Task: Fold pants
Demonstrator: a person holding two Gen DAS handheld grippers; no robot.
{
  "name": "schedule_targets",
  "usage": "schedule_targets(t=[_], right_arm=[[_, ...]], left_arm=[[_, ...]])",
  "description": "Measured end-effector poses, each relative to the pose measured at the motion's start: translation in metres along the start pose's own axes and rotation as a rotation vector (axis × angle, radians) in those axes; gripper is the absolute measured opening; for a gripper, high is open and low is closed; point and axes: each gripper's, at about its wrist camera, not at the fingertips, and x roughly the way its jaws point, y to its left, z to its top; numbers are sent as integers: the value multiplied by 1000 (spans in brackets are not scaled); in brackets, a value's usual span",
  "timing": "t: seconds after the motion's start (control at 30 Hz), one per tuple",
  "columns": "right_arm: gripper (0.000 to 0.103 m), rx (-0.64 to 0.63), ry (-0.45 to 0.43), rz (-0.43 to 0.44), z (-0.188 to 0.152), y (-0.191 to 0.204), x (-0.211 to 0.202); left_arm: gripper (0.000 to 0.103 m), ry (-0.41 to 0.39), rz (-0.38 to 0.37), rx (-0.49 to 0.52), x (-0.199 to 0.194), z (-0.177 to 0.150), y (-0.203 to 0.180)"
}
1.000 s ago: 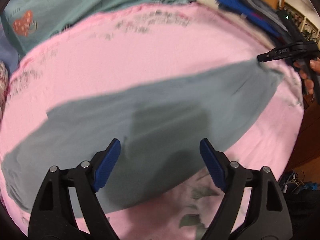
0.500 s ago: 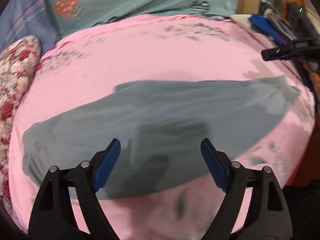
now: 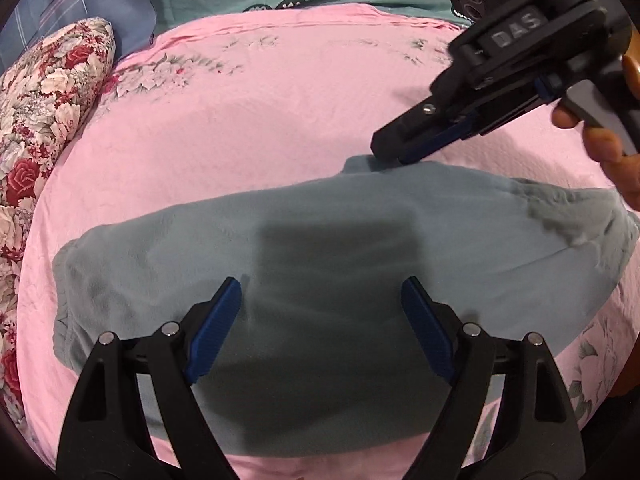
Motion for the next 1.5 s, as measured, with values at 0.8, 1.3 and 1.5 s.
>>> schedule_targets(t=[0.8,1.3,1.5], right_arm=[[20,-69,150,-131,28,17,36],[12,-81,-96,-271,29,10,27],[17,-147,-170,-320,24,23,11]], left_arm=[[85,5,-28,-19,6,-5,8],[85,2,-23,-11,7,-6,8],[85,-7,-8,0,0,-4,6]])
